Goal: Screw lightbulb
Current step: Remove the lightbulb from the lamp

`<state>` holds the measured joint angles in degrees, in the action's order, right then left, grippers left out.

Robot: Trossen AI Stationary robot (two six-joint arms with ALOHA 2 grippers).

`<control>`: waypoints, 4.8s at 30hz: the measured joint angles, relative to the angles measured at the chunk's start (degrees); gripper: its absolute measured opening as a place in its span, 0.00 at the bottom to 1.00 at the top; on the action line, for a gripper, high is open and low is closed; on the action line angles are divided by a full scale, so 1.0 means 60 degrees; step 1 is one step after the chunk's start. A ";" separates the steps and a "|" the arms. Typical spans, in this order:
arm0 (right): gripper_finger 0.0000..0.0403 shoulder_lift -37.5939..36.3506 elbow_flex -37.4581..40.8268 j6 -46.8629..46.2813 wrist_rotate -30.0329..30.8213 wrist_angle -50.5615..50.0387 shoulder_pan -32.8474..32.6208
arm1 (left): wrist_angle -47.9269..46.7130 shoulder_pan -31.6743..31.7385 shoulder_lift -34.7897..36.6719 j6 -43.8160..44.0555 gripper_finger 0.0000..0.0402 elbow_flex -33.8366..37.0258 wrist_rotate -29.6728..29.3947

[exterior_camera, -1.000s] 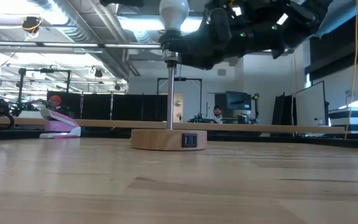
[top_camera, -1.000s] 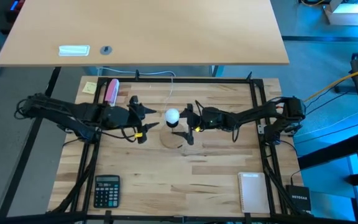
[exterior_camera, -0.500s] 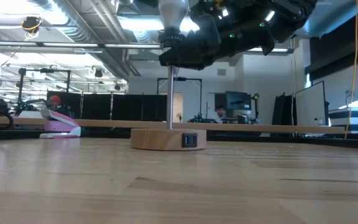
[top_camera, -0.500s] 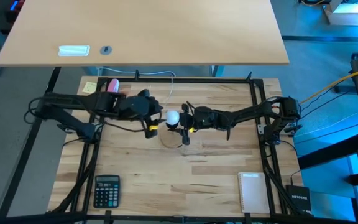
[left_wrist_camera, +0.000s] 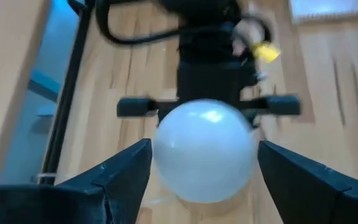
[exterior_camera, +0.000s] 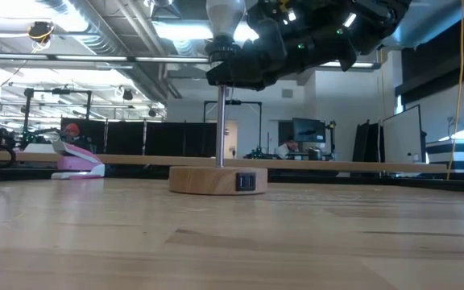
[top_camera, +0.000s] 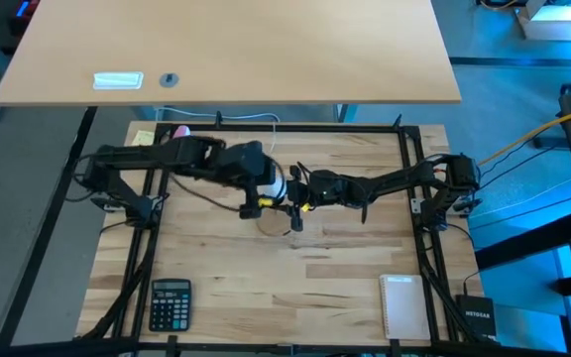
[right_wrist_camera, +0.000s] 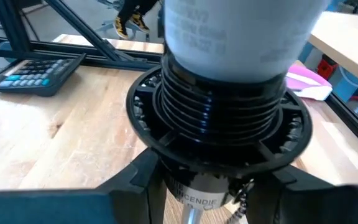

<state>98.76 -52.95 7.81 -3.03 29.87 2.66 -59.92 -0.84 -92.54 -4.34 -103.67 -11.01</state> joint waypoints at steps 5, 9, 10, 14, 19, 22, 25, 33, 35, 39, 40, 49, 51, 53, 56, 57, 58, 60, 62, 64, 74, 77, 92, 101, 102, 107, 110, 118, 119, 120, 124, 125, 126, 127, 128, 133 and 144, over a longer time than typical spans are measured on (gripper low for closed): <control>0.37 -0.0011 -0.0011 -0.0144 0.0098 -0.0178 0.0000 | -0.0042 0.0677 -0.0241 -0.0883 0.68 -0.0115 0.1452; 0.37 -0.0018 -0.0011 -0.0181 0.0150 -0.0178 0.0000 | -0.0083 0.0994 -0.0258 -0.1051 0.68 -0.0122 0.1869; 0.37 -0.0018 -0.0011 -0.0184 0.0148 -0.0183 0.0000 | -0.0061 0.1036 -0.0264 -0.1069 0.68 -0.0122 0.1943; 0.37 -0.0018 -0.0011 -0.0176 0.0151 -0.0194 0.0000 | -0.0056 0.1042 -0.0273 -0.1109 0.69 -0.0119 0.2000; 0.37 -0.0018 -0.0011 -0.0160 0.0154 -0.0198 0.0000 | 0.0067 0.1042 -0.0517 -0.1174 0.76 -0.0100 0.2019; 0.37 -0.0015 -0.0011 -0.0149 0.0163 -0.0192 0.0000 | 0.0064 0.1036 -0.0563 -0.1289 0.79 -0.0079 0.1995; 0.37 -0.0015 -0.0011 -0.0149 0.0161 -0.0196 0.0000 | 0.0132 0.1033 -0.0555 -0.1435 0.78 -0.0090 0.1987; 0.37 -0.0004 0.0000 -0.0040 0.0155 -0.0124 0.0000 | 0.0085 0.1016 -0.0555 -0.0839 0.64 -0.0090 0.1897; 0.37 0.0000 0.0007 -0.0040 0.0169 -0.0081 0.0000 | 0.0089 0.1016 -0.0555 -0.0450 0.61 -0.0090 0.1728; 0.37 0.0007 0.0011 -0.0028 0.0494 -0.0059 0.0000 | 0.0037 0.0923 -0.0548 0.0967 0.59 -0.0097 0.1123; 0.37 0.0011 0.0011 -0.0021 0.0579 -0.0055 0.0000 | 0.0012 0.0887 -0.0548 0.1367 0.59 -0.0097 0.0968; 0.37 0.0015 0.0011 0.0252 0.1571 0.0043 -0.0011 | -0.0239 0.0428 -0.0559 0.6049 0.59 -0.0112 -0.0829; 0.37 0.0015 0.0011 0.0352 0.1668 0.0046 -0.0011 | -0.0293 0.0277 -0.0559 0.7131 0.59 -0.0112 -0.1185; 0.37 0.0013 0.0015 0.0436 0.1680 0.0044 -0.0011 | -0.0305 0.0156 -0.0559 0.7688 0.60 -0.0106 -0.1428; 0.37 0.0011 0.0018 0.0600 0.1670 0.0045 -0.0013 | -0.0285 0.0040 -0.0559 0.7792 0.64 -0.0097 -0.1472; 0.37 0.0011 0.0022 0.0632 0.1669 0.0046 -0.0018 | -0.0250 0.0009 -0.0559 0.7695 0.66 -0.0094 -0.1402; 0.37 0.0007 0.0022 0.0670 0.1670 0.0043 -0.0018 | -0.0191 -0.0014 -0.0562 0.7579 0.68 -0.0092 -0.1309; 0.37 0.0009 0.0022 0.0711 0.1657 0.0009 -0.0018 | -0.0091 -0.0031 -0.0588 0.7190 0.72 -0.0086 -0.1170; 0.36 0.0015 0.0025 0.0715 0.1664 -0.0039 -0.0016 | -0.0023 -0.0037 -0.0596 0.6711 0.76 -0.0086 -0.0966; 0.36 0.0015 0.0025 0.0704 0.1688 -0.0045 0.0000 | -0.0133 -0.0047 -0.0475 0.6235 0.78 -0.0079 -0.0933; 0.36 0.0015 0.0022 0.0753 0.1741 -0.0065 0.0007 | 0.0063 0.0074 0.0386 0.0839 0.79 -0.0097 -0.0886; 0.36 0.0015 0.0022 0.0751 0.1764 -0.0101 0.0007 | 0.0092 0.0477 0.0354 -0.0084 0.80 -0.0286 -0.0034; 0.36 -0.0004 0.0000 0.0711 0.1927 -0.0325 0.0004 | -0.3338 0.1289 -0.2493 -0.2227 0.80 -0.4392 0.1349; 0.36 -0.0007 -0.0011 0.0711 0.1939 -0.0456 0.0000 | -0.3795 0.1290 -0.2676 -0.3406 0.80 -0.4341 0.1338; 0.36 -0.0007 -0.0011 0.0714 0.1939 -0.0464 0.0000 | -0.3813 0.1334 -0.2679 -0.3495 0.80 -0.4337 0.1335; 0.36 -0.0007 -0.0011 0.0740 0.1935 -0.0475 0.0000 | -0.3727 0.1471 -0.2784 -0.4307 0.80 -0.4325 0.1338; 0.36 -0.0007 -0.0011 0.0755 0.1939 -0.0475 0.0000 | -0.3657 0.1447 -0.2810 -0.4658 0.79 -0.4319 0.1335; 0.36 -0.0007 -0.0007 0.0766 0.1939 -0.0474 0.0000 | -0.3665 0.1450 -0.2792 -0.4390 0.61 -0.4323 0.1331; 0.36 -0.0007 -0.0006 0.0766 0.1943 -0.0475 0.0000 | -0.3660 0.1450 -0.2792 -0.4123 0.58 -0.4323 0.1318; 0.36 -0.0007 -0.0004 0.0762 0.1943 -0.0475 0.0000 | -0.3664 0.1447 -0.2792 -0.3809 0.55 -0.4323 0.1299; 0.35 -0.0007 -0.0004 0.0750 0.1997 -0.0454 0.0006 | -0.3677 0.1446 -0.2792 -0.1698 0.51 -0.4323 0.1080; 0.35 -0.0007 -0.0004 0.0735 0.1997 -0.0440 0.0011 | -0.3684 0.1443 -0.2792 -0.1048 0.51 -0.4323 0.0972; 0.35 -0.0007 -0.0004 0.0711 0.1994 -0.0431 0.0011 | -0.3701 0.1413 -0.2792 -0.0391 0.51 -0.4323 0.0860; 0.35 -0.0007 -0.0004 0.0700 0.1997 -0.0432 0.0011 | -0.3754 0.1377 -0.2789 0.0217 0.52 -0.4323 0.0782; 0.35 -0.0007 -0.0004 0.0700 0.2053 -0.0437 0.0008 | -0.3816 0.1317 -0.2789 0.0886 0.52 -0.4326 0.0724; 0.35 -0.0007 -0.0004 0.0711 0.2158 -0.0453 -0.0011 | -0.3863 0.1032 -0.2762 0.4448 0.52 -0.4338 0.0395; 0.33 -0.0007 0.0033 0.0748 0.2308 -0.0518 -0.0022 | -0.3340 0.0658 -0.2735 0.4536 0.53 -0.4334 0.0337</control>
<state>98.72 -52.75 12.30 10.81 26.76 2.52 -79.96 3.11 -108.95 22.88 -129.67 -8.99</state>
